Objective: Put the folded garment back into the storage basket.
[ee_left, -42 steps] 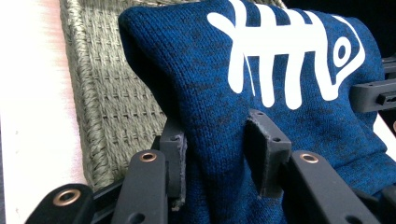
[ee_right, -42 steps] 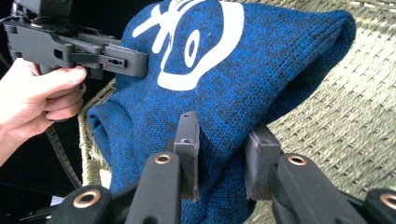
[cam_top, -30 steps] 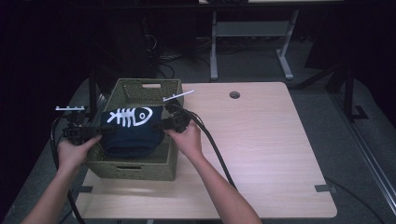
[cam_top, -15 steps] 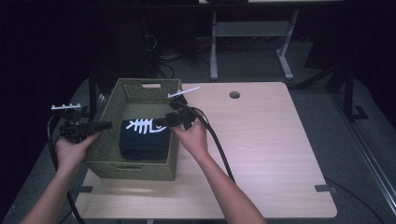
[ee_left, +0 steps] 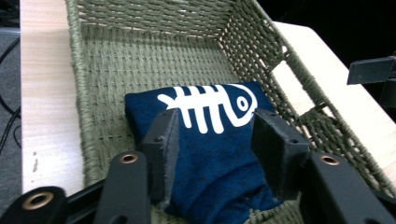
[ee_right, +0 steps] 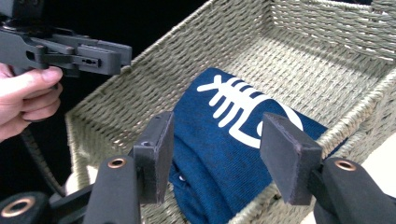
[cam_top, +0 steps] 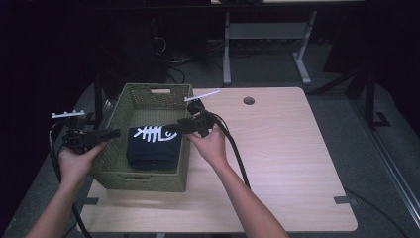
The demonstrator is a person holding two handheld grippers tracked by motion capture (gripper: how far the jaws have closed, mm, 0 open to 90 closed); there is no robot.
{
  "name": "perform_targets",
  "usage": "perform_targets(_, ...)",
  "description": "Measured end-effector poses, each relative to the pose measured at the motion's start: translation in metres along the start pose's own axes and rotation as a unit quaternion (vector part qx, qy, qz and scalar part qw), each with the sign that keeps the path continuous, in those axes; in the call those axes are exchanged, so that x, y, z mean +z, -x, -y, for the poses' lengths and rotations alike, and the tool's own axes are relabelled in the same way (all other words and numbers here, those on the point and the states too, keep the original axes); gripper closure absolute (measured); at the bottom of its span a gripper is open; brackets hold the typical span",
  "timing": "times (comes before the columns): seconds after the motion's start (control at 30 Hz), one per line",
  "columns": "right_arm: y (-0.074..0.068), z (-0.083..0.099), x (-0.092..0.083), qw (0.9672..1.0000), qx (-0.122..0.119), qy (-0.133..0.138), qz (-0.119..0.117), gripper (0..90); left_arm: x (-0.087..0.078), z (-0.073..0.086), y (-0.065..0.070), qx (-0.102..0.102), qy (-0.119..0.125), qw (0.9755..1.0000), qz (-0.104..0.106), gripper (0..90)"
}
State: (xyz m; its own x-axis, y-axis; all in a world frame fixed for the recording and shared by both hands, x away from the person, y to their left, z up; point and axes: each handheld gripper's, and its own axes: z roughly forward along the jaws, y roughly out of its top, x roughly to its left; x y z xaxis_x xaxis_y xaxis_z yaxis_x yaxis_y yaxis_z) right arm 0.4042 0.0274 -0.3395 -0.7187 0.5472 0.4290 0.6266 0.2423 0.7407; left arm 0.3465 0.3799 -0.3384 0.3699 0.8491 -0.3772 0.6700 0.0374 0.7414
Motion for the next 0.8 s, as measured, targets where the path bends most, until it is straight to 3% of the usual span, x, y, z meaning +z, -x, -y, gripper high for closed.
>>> perform_targets(0.17, 0.004, 0.0, -0.014, 0.9999, -0.007, -0.005, -0.009, 42.7, 0.0, -0.001, 0.012, 0.006, 0.004, 1.0, 0.004, 47.5)
perform_targets(0.2, 0.005, 0.001, -0.018, 0.9999, -0.009, -0.002, -0.014, 42.0, 0.001, -0.002, 0.021, 0.012, 0.006, 0.9999, 0.008, 47.1)
perform_targets(0.43, 0.016, 0.004, -0.041, 0.9998, -0.009, 0.001, -0.016, 39.6, 0.008, -0.003, 0.044, 0.031, 0.002, 0.9993, 0.023, 42.3)
perform_targets(0.63, 0.027, 0.013, -0.056, 0.9999, 0.003, 0.009, -0.015, 38.6, 0.015, -0.003, 0.053, 0.026, -0.001, 0.9989, 0.038, 39.8)
perform_targets(0.8, 0.036, 0.021, -0.071, 0.9998, 0.01, 0.012, -0.008, 37.3, 0.022, -0.005, 0.064, 0.034, -0.005, 0.9985, 0.044, 36.6)
